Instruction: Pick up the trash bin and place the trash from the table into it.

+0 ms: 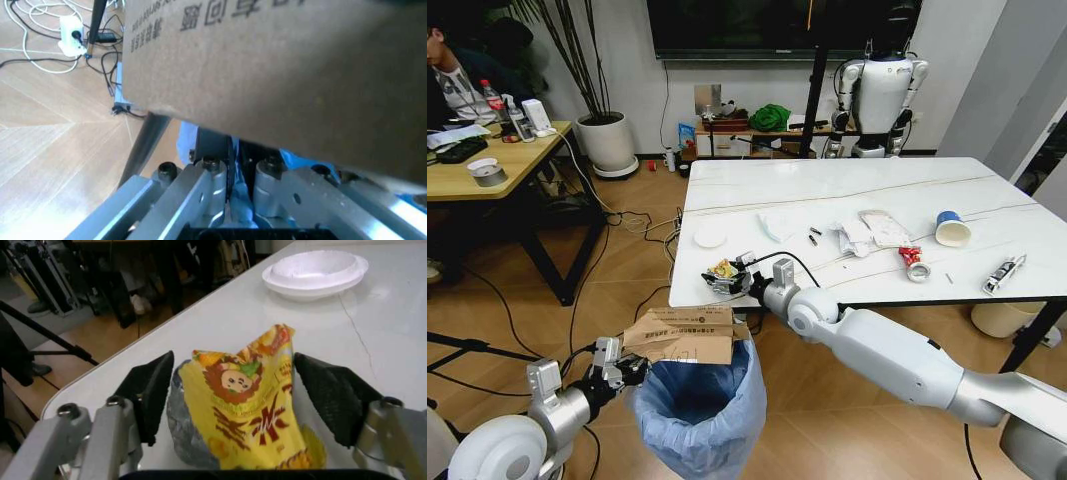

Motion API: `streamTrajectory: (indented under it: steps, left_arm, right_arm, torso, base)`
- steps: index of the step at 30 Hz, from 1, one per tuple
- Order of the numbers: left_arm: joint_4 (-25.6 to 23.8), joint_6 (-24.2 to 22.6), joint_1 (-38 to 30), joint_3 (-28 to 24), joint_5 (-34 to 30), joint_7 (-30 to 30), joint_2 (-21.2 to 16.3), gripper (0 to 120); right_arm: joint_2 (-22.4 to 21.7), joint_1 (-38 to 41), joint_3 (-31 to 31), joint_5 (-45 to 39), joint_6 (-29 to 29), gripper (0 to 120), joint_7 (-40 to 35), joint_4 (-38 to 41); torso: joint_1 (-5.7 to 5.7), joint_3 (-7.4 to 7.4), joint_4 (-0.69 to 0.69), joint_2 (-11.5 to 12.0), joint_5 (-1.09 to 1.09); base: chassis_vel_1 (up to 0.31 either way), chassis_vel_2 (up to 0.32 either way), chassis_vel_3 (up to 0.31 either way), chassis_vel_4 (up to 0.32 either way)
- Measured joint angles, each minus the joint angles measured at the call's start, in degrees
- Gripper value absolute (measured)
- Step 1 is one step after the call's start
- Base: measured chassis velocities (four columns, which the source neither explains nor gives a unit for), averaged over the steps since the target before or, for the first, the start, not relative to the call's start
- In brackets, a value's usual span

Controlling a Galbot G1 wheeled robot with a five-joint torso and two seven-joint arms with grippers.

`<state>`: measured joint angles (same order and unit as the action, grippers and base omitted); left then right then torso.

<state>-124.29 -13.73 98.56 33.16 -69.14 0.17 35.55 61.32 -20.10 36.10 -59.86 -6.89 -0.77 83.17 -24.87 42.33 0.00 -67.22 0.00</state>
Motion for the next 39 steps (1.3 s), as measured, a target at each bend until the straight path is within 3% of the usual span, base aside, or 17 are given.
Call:
streamTrajectory:
  steps: [7,10,18,30,36,39]
  left_arm:
    - [0.03,0.04,-0.02,0.02,0.06,0.01,0.16,0]
    - [0.03,0.04,-0.02,0.01,0.09,0.0,0.25,0]
    - [0.06,0.05,-0.16,0.06,0.18,-0.06,0.42,0]
    - [0.15,0.07,-0.41,0.13,0.19,-0.14,0.6,0]
    - [-0.06,0.08,-0.36,0.13,0.23,-0.27,0.65,0]
    - [-0.48,0.08,-0.57,-0.01,0.3,-0.32,0.72,0]
  right_arm:
    - [-1.27,-0.25,-0.09,0.02,0.25,37,0.35,0.6]
    - [-1.66,-0.24,-0.11,0.02,0.39,31,0.5,0.82]
    - [-2.56,-0.23,-0.07,-0.04,0.68,0,1.25,1.18]
    - [-4.02,2.0,-1.82,-2.14,0.95,0,1.63,2.65]
    - [-7.25,4.43,-3.68,-5.1,0.94,0,1.51,9.13]
    - [-11.83,6.5,-5.22,-8.48,0.86,0,1.41,18.51]
  torso:
    - [0.01,0.0,0.0,0.0,0.01]
    - [0.01,0.0,0.0,0.0,0.01]
    - [0.01,0.0,0.0,0.0,0.0]
    - [0.01,0.0,0.0,0.0,0.01]
    - [0.0,0.0,0.0,0.0,0.01]
    - [0.0,-0.01,0.0,0.0,0.0]
  base:
    - [0.0,0.0,0.0,0.0]
    - [0.0,0.0,0.0,0.0]
    - [0.0,0.0,0.0,0.0]
    - [0.0,0.0,0.0,0.0]
    - [0.0,0.0,0.0,0.0]
    - [0.0,0.0,0.0,0.0]
